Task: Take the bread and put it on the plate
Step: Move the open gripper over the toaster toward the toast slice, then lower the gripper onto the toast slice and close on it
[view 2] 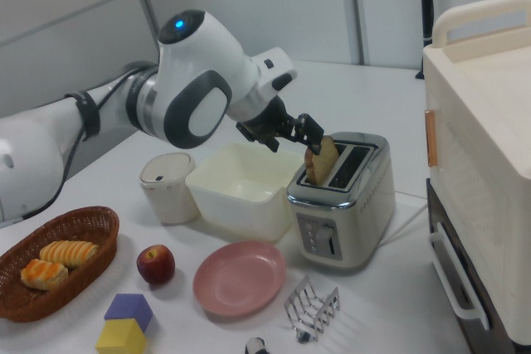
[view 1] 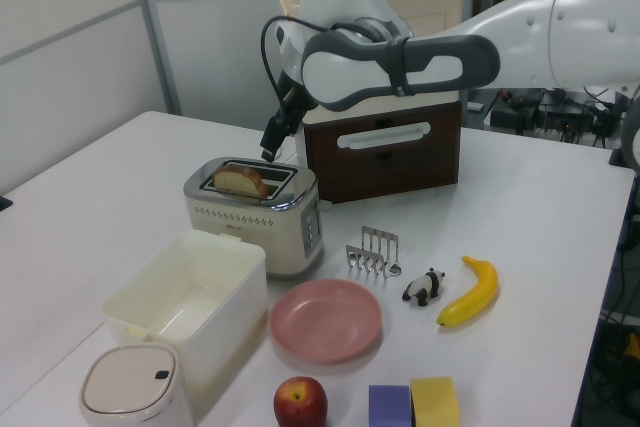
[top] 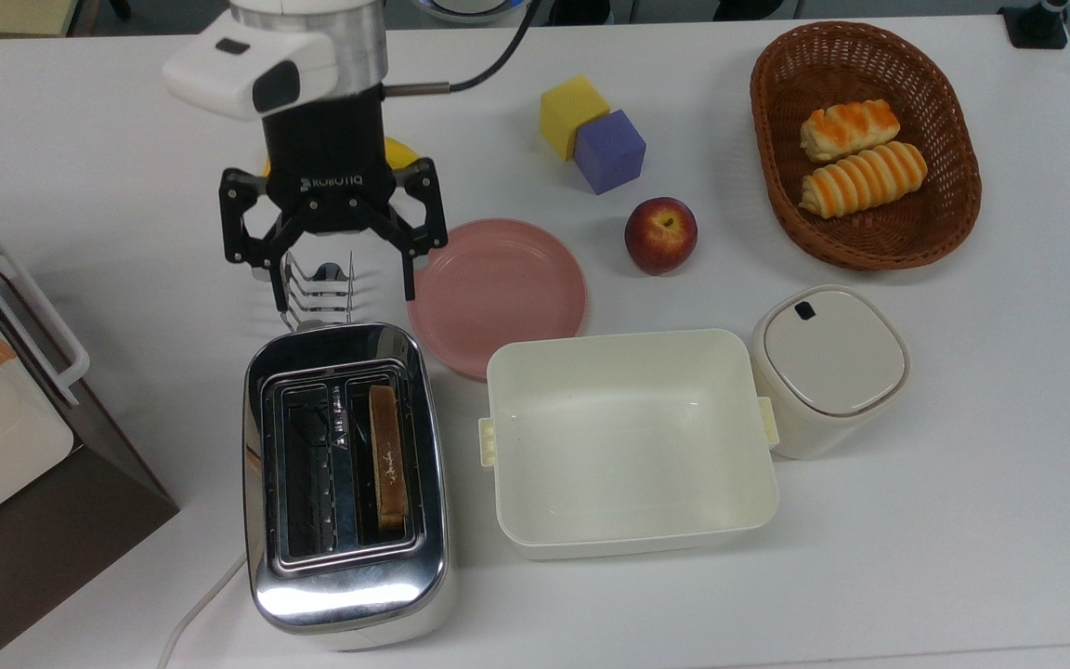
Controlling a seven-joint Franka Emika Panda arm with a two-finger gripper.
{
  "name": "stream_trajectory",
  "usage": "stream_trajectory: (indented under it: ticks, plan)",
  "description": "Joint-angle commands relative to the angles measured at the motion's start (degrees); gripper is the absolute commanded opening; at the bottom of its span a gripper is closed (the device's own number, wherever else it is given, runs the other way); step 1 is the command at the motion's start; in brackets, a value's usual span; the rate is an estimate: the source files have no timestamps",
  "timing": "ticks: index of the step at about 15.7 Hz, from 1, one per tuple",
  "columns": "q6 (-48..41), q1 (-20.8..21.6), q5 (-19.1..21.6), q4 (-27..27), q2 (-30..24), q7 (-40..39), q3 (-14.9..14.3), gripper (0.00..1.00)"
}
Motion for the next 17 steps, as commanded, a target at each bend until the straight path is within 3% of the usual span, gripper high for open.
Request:
stream_trajectory:
  ticks: [1,17]
  plan:
    - [2.36,0.35,0.16,1.18,2.44,-1.52,-0.43,0.98]
    - [8.78,0.61,-0.28,1.71,5.26,-2.75,0.01,0.97]
